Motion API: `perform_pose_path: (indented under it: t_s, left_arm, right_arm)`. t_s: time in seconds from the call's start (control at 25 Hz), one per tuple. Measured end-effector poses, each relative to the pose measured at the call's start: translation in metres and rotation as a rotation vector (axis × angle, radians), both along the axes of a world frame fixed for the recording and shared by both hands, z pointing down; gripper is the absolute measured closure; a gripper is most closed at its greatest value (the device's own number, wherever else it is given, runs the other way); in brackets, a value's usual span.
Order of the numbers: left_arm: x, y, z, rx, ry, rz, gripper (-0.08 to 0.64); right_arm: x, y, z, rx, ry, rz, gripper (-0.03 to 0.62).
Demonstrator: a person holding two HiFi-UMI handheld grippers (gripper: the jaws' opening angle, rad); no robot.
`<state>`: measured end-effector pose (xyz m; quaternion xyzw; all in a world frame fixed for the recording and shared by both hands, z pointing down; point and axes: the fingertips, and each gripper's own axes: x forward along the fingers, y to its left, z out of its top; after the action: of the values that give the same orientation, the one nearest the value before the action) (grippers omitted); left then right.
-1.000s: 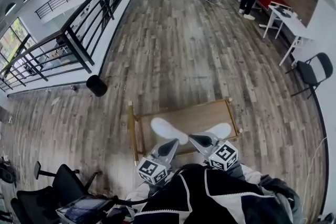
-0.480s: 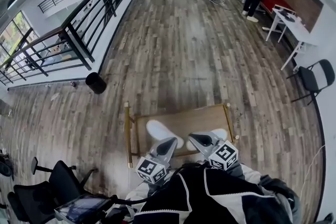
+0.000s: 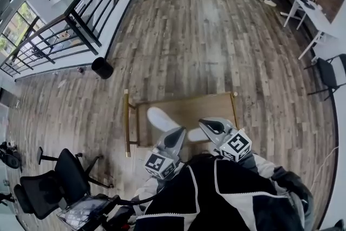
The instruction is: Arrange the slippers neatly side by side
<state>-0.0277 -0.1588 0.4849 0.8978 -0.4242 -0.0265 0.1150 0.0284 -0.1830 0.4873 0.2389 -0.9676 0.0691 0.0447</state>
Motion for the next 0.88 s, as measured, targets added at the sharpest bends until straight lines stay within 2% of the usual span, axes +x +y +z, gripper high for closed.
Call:
perform_pose_path:
  t_s: [0.12, 0.24, 0.48, 0.76, 0.88]
  left_arm:
    - [-0.001, -0.002, 0.001, 0.002, -0.039, 0.035, 0.541]
    - [-0.009, -0.009, 0.002, 0.003, -0.070, 0.035, 0.540]
    - [-0.023, -0.009, 0.018, -0.041, -0.076, 0.000, 0.540]
    - [-0.063, -0.042, 0.085, -0.219, -0.050, -0.147, 0.541]
    - [-0.074, -0.053, 0.118, -0.300, -0.076, -0.185, 0.546]
  right_arm:
    - [0.004, -0.006, -0.005, -0.009, -0.028, 0.045, 0.588]
    - [0.006, -0.009, -0.006, -0.030, -0.055, 0.078, 0.588]
    - [0.004, -0.003, -0.002, -0.038, -0.039, 0.061, 0.588]
    - [0.012, -0.002, -0.002, -0.037, -0.025, 0.073, 0.588]
    - [0.017, 0.003, -0.004, -0.034, -0.013, 0.085, 0.588]
